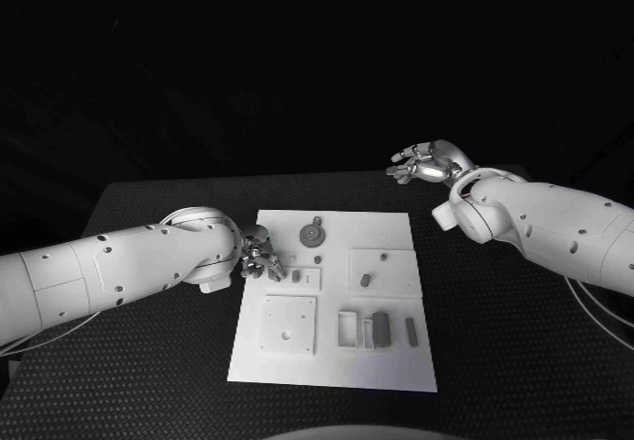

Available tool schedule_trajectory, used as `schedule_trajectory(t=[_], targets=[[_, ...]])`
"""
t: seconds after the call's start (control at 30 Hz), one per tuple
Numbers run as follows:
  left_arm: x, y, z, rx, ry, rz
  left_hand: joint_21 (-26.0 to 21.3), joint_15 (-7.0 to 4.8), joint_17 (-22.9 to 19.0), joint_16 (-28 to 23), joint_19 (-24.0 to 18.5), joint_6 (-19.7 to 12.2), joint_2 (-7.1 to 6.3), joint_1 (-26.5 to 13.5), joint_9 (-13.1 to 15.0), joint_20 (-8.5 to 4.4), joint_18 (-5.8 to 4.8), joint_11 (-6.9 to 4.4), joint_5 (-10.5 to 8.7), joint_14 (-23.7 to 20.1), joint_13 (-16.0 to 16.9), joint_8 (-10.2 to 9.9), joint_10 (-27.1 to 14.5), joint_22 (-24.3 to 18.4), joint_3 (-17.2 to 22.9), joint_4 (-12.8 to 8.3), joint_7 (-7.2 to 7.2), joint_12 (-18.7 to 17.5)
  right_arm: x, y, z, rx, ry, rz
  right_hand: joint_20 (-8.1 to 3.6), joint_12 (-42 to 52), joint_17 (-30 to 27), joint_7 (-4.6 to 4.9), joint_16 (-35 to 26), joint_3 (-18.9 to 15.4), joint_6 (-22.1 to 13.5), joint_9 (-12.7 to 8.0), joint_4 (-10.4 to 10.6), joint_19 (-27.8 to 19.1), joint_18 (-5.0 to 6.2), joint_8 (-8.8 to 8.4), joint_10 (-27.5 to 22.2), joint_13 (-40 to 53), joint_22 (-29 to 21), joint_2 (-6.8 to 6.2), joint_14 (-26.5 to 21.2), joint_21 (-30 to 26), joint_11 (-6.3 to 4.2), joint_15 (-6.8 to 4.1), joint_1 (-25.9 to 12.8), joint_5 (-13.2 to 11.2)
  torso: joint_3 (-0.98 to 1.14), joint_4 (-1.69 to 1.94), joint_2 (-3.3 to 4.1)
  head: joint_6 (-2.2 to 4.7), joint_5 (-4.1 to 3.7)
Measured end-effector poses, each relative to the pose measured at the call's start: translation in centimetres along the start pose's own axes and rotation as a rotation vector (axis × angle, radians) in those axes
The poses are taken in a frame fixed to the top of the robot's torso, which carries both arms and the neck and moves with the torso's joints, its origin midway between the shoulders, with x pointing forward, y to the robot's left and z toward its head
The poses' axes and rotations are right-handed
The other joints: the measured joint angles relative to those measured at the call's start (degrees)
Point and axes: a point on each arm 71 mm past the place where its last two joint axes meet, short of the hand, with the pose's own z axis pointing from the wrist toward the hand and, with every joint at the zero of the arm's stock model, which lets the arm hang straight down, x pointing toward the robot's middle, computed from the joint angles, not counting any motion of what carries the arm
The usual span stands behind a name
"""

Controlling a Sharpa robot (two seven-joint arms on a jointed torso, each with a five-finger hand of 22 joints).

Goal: Assemble the parts on the task board

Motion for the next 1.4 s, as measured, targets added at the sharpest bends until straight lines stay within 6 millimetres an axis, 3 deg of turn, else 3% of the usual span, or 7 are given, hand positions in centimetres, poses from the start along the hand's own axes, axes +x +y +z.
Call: schedule_trajectory(t=[0.2, 0.33, 0.47, 0.6, 1.0, 1.13, 1.4], targets=[[0.0, 0.0, 0.0, 0.000, -0.001, 0.004, 0.00, 0.00, 0.05, 0.00, 0.00, 0.41, -0.69, -0.69, 0.00, 0.00, 0.00, 0.10, -0.94, 0.01, 0.00, 0.00, 0.10, 0.00, 0.09, 0.09, -0.15, 0.21, 0.0, 0.0, 0.0, 0.000, 0.000, 0.000, 0.00, 0.00, 0.05, 0.00, 0.00, 0.00, 0.00, 0.00, 0.00, 0.00, 0.00, 0.00, 0.00, 0.00, 0.00, 0.00, 0.00, 0.00, 0.00, 0.00, 0.00, 0.00, -0.01, 0.01, -0.01, 0.00, -0.05], [0.2, 0.0, 0.2, -0.002, 0.001, 0.009, 0.00, -0.08, 0.05, 0.00, 0.00, 2.38, -2.40, -3.76, 0.40, 0.00, 0.00, -0.08, -3.82, 0.06, -0.15, -0.19, 0.35, 0.00, -0.39, 1.43, -1.55, 0.26, 0.0, 0.0, 0.0, 0.000, 0.000, 0.000, 0.00, 0.00, 0.05, 0.01, 0.00, 0.00, -0.01, 0.01, 0.00, 0.00, 0.00, 0.00, 0.00, 0.00, 0.06, 0.00, 0.00, 0.00, 0.00, 0.00, 0.00, 0.00, -0.01, 0.02, -0.01, 0.00, -0.09], [0.4, 0.1, 0.2, -0.006, 0.004, 0.015, 0.00, -0.08, 0.01, 0.00, 0.21, 3.74, -5.43, -6.84, 0.16, -0.20, 0.00, -0.37, -4.24, 0.06, -0.25, -1.21, 0.00, 0.00, -0.62, 3.33, -2.20, 0.26, 0.0, 0.0, 0.0, 0.000, 0.000, 0.000, 0.00, 0.00, 0.05, 0.02, 0.00, 0.00, -0.02, -0.05, 0.00, 0.00, 0.01, 0.00, 0.00, 0.00, 0.06, 0.00, 0.00, 0.00, 0.00, 0.00, 0.00, 0.00, -0.03, 0.03, -0.01, 0.01, -0.13], [0.4, 0.1, 0.2, -0.006, 0.003, 0.018, 0.00, -0.08, -0.02, 0.00, 0.21, 3.68, -6.78, -8.19, 0.14, -0.21, 0.00, -0.42, -4.34, 0.06, -0.25, -1.38, -0.05, -0.01, -0.50, 3.79, -2.26, 0.26, 0.0, 0.0, 0.0, 0.000, 0.000, 0.000, 0.00, 0.00, 0.04, 0.03, 0.00, 0.00, -0.03, -0.05, 0.00, 0.00, 0.00, 0.00, 0.00, 0.00, 0.06, 0.00, 0.00, 0.00, 0.00, 0.00, 0.00, 0.00, -0.03, 0.03, -0.01, 0.01, -0.13], [0.2, 0.5, 0.2, -0.015, -0.005, 0.017, 0.00, -0.07, -0.02, 0.00, 0.20, 3.67, -7.53, -8.94, 0.15, -0.20, 0.00, -0.42, -4.34, 0.06, -0.25, -1.54, -0.05, -0.01, -0.14, 4.44, -2.27, 0.26, 0.0, 0.0, 0.0, 0.000, -0.001, 0.000, 0.00, 0.00, 0.04, 0.11, 0.00, 0.00, -0.10, -0.04, 0.00, 0.00, 0.00, 0.00, 0.00, -0.05, 0.10, 0.00, 0.00, 0.00, 0.00, 0.00, 0.00, 0.00, -0.03, 0.00, -0.01, -0.03, -0.21], [0.0, 0.7, 0.1, -0.017, -0.013, 0.009, -0.28, -0.29, -0.15, -0.28, 0.20, 3.53, -8.65, -10.05, 0.15, -0.20, 0.00, -0.08, -4.34, -0.17, -0.26, -1.89, -0.38, -0.01, 0.26, 5.31, -2.18, 0.02, -0.1, 0.0, 0.0, 0.001, -0.001, 0.000, 0.00, 0.00, 0.08, 0.14, -0.23, 0.00, -0.14, -0.04, 0.00, 0.00, 0.00, 0.00, 0.00, -0.05, 0.10, 0.00, 0.00, 0.00, 0.00, 0.00, 0.00, 0.00, -0.04, -0.01, 0.00, 0.09, -0.21], [-0.8, 1.1, 0.0, -0.009, -0.018, -0.104, -4.86, 2.42, -2.59, -5.65, -3.71, -4.91, -10.42, -11.83, -1.14, 1.01, -0.93, 2.77, -4.34, -5.32, -3.19, -6.66, -6.71, -0.23, 2.06, 6.48, 0.98, -6.06, -0.1, -0.1, 0.0, 0.001, -0.002, -0.001, 0.00, 0.00, 0.09, 0.16, -0.23, 0.00, -0.16, -0.09, 0.00, 0.00, 0.00, 0.00, 0.00, -0.10, 0.15, 0.00, 0.00, -0.23, 0.00, 0.00, 0.00, 0.00, -0.04, 0.03, -0.02, 0.29, -0.44]])
